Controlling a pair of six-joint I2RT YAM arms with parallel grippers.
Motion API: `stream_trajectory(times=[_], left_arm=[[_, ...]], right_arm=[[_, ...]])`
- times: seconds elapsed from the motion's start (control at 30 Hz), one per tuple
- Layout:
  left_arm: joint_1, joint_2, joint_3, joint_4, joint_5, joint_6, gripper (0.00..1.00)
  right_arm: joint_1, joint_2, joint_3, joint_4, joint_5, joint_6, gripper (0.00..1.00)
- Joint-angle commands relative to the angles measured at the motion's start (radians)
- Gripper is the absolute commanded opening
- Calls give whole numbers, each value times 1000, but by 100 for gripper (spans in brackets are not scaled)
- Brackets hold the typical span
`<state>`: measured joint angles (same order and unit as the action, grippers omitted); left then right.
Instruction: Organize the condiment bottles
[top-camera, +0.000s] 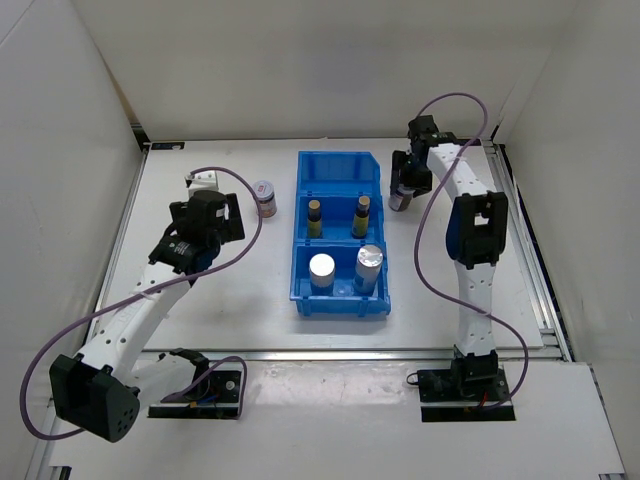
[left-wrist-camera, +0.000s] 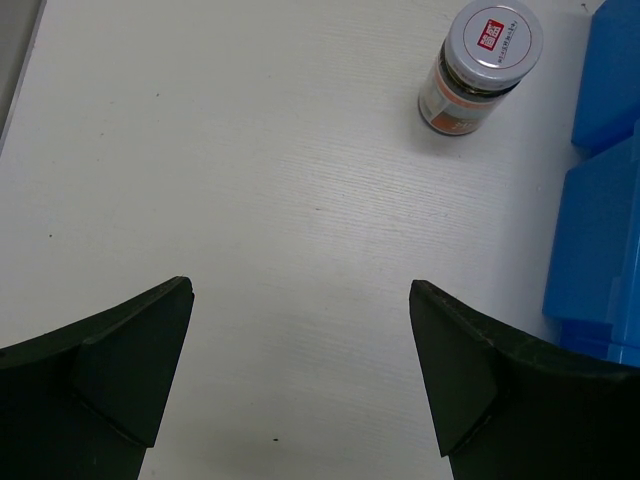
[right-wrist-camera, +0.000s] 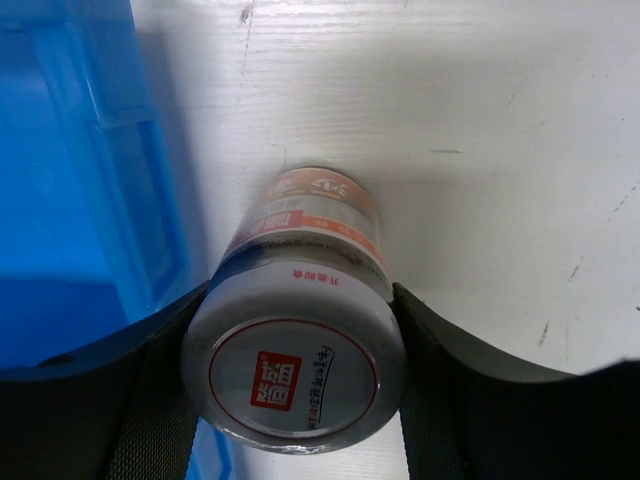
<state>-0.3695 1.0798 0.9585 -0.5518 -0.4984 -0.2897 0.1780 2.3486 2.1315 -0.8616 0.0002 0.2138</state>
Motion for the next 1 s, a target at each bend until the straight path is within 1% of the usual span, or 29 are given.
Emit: stream_trajectory(times=[0.0,0.03,0.07,0.13,0.17,0.27,0.3,0.43,0.57,0.77,0.9,0.93,0.97], left_arm=[[0,-4,31,16,-6,-8,100],[0,5,31,16,-6,-8,100],[0,5,31,16,-6,-8,100],[0,5,31,16,-6,-8,100],[0,5,31,16,-6,-8,100],[0,5,31,16,-6,-8,100],[0,5,31,16,3,-8,100],[0,5,40,16,12,-8,100],[0,23,40,16,12,-8,100],[0,32,40,16,21,-8,100],[0,32,40,16,21,-8,100],[0,32,40,16,21,-8,100],[0,32,40,16,21,-8,100]], right_arm=[[-5,-15,27,19,6,12,62],[4,-26,27,19,15,12,57],[5,-41,27,19,41,12,45],[15,-60,27,29,76,3,36],[26,-78,27,29,93,2,26],[66,-120,68,38,106,-20,15],[78,-129,82,38,116,-21,13],[159,-152,172,47,162,-77,12],[207,-140,277,47,190,-102,12],[216,-72,329,56,146,-122,12],[216,-25,329,88,81,-122,18],[216,-14,329,98,81,-122,21],[216,6,338,98,72,-122,21]])
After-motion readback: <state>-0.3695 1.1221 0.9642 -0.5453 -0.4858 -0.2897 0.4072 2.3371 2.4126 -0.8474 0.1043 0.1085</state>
